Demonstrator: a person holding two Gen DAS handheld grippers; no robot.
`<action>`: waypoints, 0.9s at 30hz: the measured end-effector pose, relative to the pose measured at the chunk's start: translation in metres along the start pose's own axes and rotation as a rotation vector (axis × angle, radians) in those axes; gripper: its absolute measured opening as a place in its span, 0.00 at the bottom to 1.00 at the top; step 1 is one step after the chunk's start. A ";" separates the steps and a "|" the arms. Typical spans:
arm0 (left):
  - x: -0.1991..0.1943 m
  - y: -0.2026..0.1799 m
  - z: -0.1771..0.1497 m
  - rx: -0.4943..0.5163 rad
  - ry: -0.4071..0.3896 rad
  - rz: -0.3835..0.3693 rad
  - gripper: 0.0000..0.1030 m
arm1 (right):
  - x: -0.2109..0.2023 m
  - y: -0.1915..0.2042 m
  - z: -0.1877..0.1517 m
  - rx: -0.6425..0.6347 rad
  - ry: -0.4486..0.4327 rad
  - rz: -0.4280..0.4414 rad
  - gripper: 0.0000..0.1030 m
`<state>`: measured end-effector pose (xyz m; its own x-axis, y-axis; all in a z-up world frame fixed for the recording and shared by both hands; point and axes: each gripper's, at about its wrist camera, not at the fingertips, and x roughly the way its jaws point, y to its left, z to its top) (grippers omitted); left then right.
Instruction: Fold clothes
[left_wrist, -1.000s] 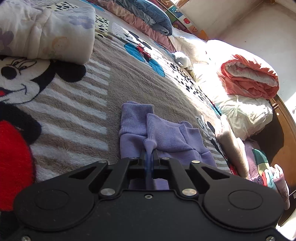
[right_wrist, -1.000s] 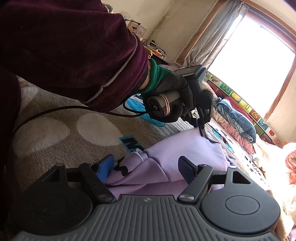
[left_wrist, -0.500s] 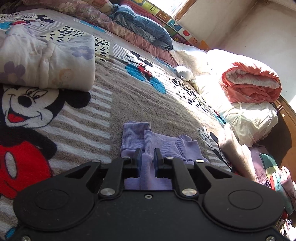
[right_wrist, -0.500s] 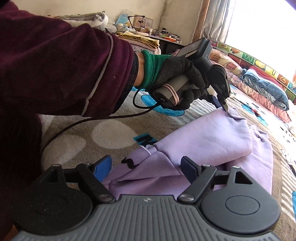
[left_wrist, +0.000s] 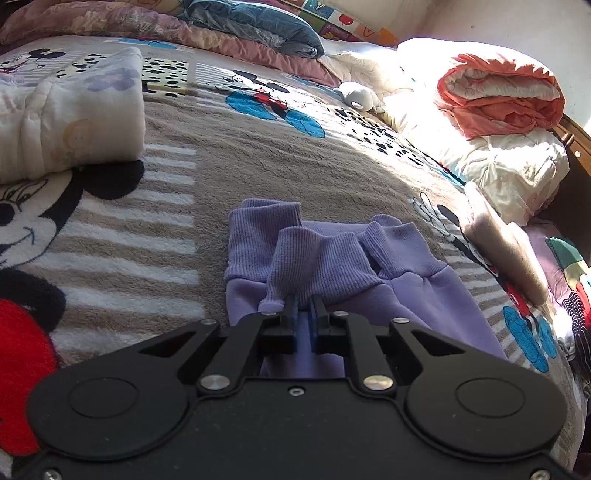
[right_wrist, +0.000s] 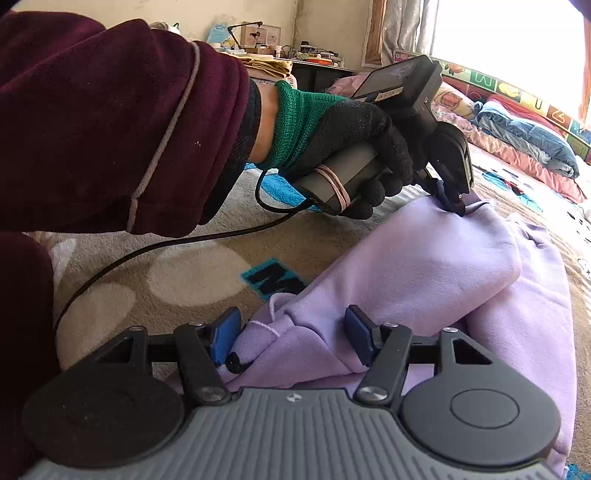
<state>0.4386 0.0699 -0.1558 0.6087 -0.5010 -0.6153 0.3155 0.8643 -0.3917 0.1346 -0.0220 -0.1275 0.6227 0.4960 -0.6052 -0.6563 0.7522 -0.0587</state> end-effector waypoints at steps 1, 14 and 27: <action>-0.001 0.000 0.001 -0.006 0.001 0.001 0.10 | 0.001 0.001 -0.001 -0.003 0.000 -0.005 0.62; -0.138 -0.047 -0.054 0.004 -0.149 0.037 0.48 | -0.098 -0.002 -0.028 0.076 -0.154 -0.019 0.74; -0.233 -0.098 -0.192 0.148 -0.208 0.193 0.60 | -0.163 -0.069 -0.089 0.224 -0.247 -0.300 0.75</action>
<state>0.1261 0.0928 -0.1056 0.7987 -0.3205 -0.5093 0.2729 0.9472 -0.1680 0.0405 -0.1938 -0.0950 0.8724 0.3093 -0.3786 -0.3393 0.9406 -0.0134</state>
